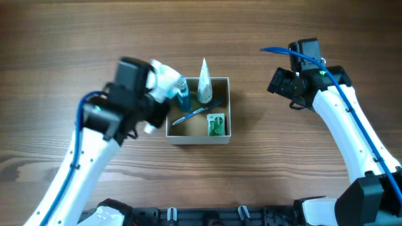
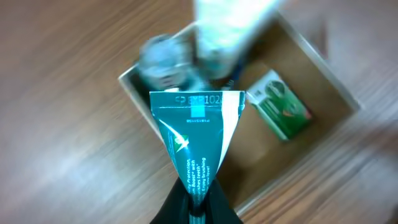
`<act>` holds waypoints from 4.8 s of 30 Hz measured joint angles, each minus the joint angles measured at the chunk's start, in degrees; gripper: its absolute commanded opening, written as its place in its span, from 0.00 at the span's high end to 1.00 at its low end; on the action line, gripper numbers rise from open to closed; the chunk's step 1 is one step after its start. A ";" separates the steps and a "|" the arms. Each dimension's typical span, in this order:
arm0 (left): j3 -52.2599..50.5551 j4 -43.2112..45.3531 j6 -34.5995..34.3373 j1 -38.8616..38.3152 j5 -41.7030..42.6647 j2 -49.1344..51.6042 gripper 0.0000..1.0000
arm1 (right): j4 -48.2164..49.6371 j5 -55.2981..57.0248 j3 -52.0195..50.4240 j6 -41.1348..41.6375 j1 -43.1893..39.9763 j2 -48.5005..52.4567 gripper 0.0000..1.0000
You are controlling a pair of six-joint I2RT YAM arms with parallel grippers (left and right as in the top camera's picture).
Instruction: Pack container
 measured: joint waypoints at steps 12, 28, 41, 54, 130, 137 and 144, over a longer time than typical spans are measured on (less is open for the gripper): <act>-0.02 12.55 9.73 -14.49 -1.55 16.79 0.87 | -0.11 0.00 0.00 0.00 0.00 0.00 0.00; 0.04 0.85 -5.38 0.04 -12.48 -4.79 0.00 | -0.46 0.00 0.00 0.00 0.00 0.00 0.00; -9.25 2.29 -18.01 44.44 -14.01 19.28 0.02 | -0.68 0.00 0.00 -0.20 0.00 0.00 0.00; -10.25 11.89 -16.41 44.50 -10.43 28.83 0.19 | -0.68 0.00 0.00 -0.20 0.00 0.00 0.00; -19.28 9.73 -18.03 31.06 -1.62 -27.34 0.00 | 2.64 -1.92 -15.17 -9.31 6.67 -37.35 0.00; -19.43 9.16 -18.03 31.06 -1.18 -27.71 0.00 | 1.44 -1.92 -15.85 -7.56 6.69 -38.12 0.00; -19.43 9.11 -18.03 31.06 -1.18 -27.71 0.00 | 7.96 -2.08 -18.97 -9.55 5.16 -41.94 0.00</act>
